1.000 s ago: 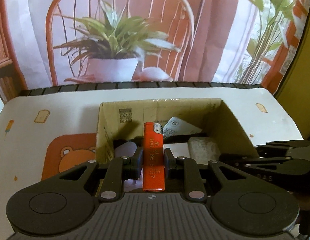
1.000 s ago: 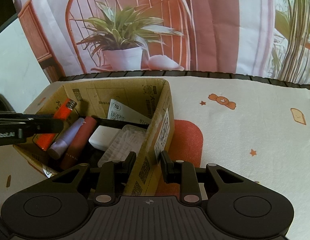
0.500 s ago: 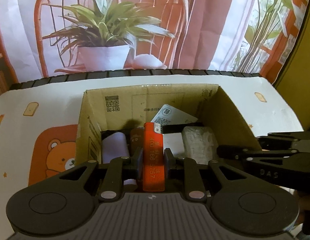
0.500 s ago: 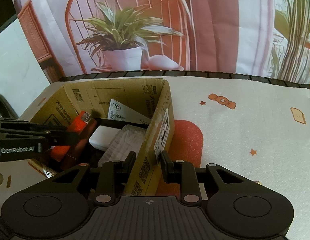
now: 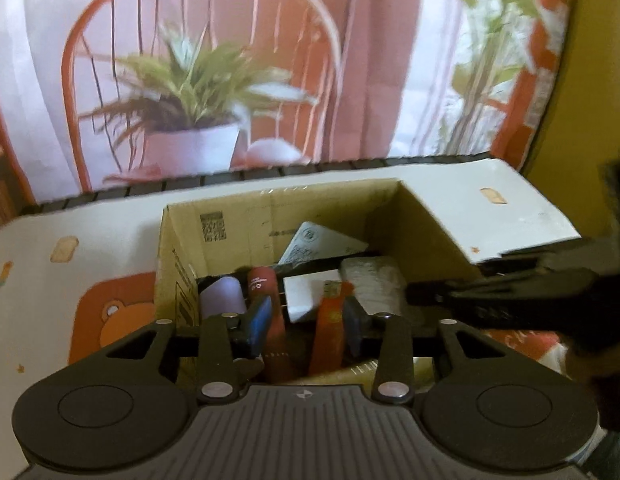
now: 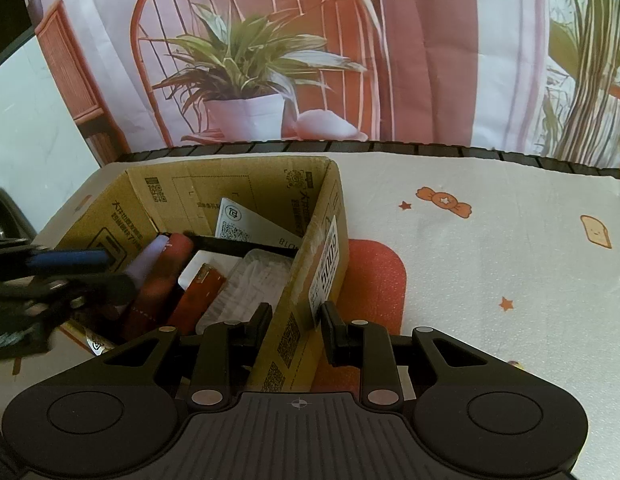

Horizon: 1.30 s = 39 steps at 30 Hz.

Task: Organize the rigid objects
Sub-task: 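Lower the orange lighter into the box and open the left gripper, then move the left gripper back to the table toward the white marker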

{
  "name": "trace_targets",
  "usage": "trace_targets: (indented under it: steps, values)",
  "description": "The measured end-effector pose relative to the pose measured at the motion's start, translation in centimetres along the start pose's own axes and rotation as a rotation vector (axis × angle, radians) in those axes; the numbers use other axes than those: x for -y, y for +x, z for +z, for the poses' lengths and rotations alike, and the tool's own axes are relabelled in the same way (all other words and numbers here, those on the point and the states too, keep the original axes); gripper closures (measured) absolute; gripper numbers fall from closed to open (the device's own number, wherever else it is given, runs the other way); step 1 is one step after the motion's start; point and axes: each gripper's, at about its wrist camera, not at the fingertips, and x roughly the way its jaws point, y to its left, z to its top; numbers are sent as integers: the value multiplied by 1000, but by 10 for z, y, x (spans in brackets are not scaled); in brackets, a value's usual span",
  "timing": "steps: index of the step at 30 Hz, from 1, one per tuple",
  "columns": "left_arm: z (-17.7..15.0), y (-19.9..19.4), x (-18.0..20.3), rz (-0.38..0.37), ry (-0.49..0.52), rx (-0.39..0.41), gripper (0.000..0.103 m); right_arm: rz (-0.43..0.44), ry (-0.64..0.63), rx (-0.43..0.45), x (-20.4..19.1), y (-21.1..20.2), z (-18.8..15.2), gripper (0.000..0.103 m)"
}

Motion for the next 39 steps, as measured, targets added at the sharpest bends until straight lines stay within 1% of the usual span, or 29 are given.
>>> trace_targets:
  steps: [1,3,6,8,9,12,15,19,22,26,31,36,39]
  values:
    - [-4,-7,2,-13,4,11,71,0,-1,0,0,0,0,78]
    - [-11,-21,4,-44,4,24,75,0,-1,0,0,0,0,78]
    - [-22,-42,6,-83,0,55,75,0,-2,-1,0,-1,0,78]
    - [-25,-51,7,-83,11,67,75,-1,-2,-1,0,0,0,78]
    - [-26,-53,7,-96,1,60,75,-1,-2,-1,0,-1,0,78]
    - [-31,-54,7,-170,-46,26,75,-1,-3,-1,0,-1,0,78]
    - [-42,-45,18,-199,-25,-16,75,-1,-3,-3,1,-1,0,78]
    - [-56,-24,30,-215,-26,-65,75,-2,-3,-2,0,-1,0,78]
    - [-57,-7,37,-220,-18,-80,75,-1,-3,-2,-1,-1,0,78]
    - [-53,7,42,-220,-6,-67,75,-1,-2,-2,0,-1,0,78]
    - [-52,18,54,-188,70,-26,75,-1,-3,-2,0,-1,0,78]
    - [-57,27,61,-171,129,-38,75,-1,-3,-2,0,-1,0,78]
    - [-61,29,59,-165,146,-50,75,-1,-3,-2,0,-1,0,78]
